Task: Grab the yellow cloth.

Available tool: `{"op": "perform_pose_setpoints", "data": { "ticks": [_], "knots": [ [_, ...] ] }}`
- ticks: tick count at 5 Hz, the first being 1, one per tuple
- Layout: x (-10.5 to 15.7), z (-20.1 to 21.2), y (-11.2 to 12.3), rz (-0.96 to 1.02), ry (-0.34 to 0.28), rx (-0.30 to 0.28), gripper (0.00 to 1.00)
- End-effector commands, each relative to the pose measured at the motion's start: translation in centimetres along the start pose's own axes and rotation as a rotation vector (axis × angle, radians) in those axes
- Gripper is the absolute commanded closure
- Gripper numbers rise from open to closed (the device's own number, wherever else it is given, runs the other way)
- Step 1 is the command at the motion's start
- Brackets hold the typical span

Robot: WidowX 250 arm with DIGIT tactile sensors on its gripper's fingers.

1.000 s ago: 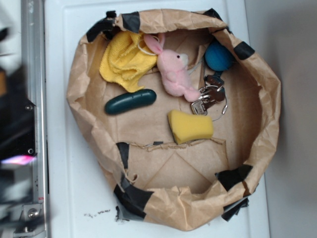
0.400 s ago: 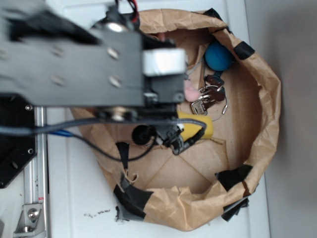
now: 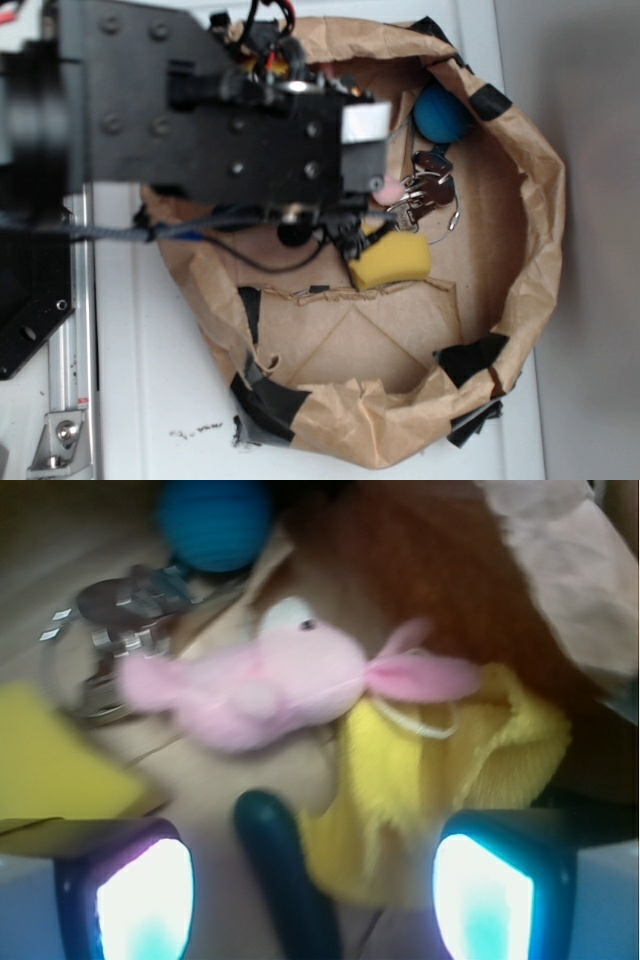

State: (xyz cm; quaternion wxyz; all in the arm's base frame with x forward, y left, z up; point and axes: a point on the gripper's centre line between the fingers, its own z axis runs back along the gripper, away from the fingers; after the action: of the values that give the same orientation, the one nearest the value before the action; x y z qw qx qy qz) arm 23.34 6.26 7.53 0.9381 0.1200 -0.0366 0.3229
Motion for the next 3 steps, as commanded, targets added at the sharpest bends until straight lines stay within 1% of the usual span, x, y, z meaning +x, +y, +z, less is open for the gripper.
{"op": "perform_pose_setpoints", "data": {
  "ticks": [1, 3],
  "knots": [
    [0.5, -2.4, 3.2, 0.049, -0.06, 0.048, 0.0],
    [0.0, -2.4, 4.5, 0.02, -0.073, 0.042, 0.0]
  ]
}}
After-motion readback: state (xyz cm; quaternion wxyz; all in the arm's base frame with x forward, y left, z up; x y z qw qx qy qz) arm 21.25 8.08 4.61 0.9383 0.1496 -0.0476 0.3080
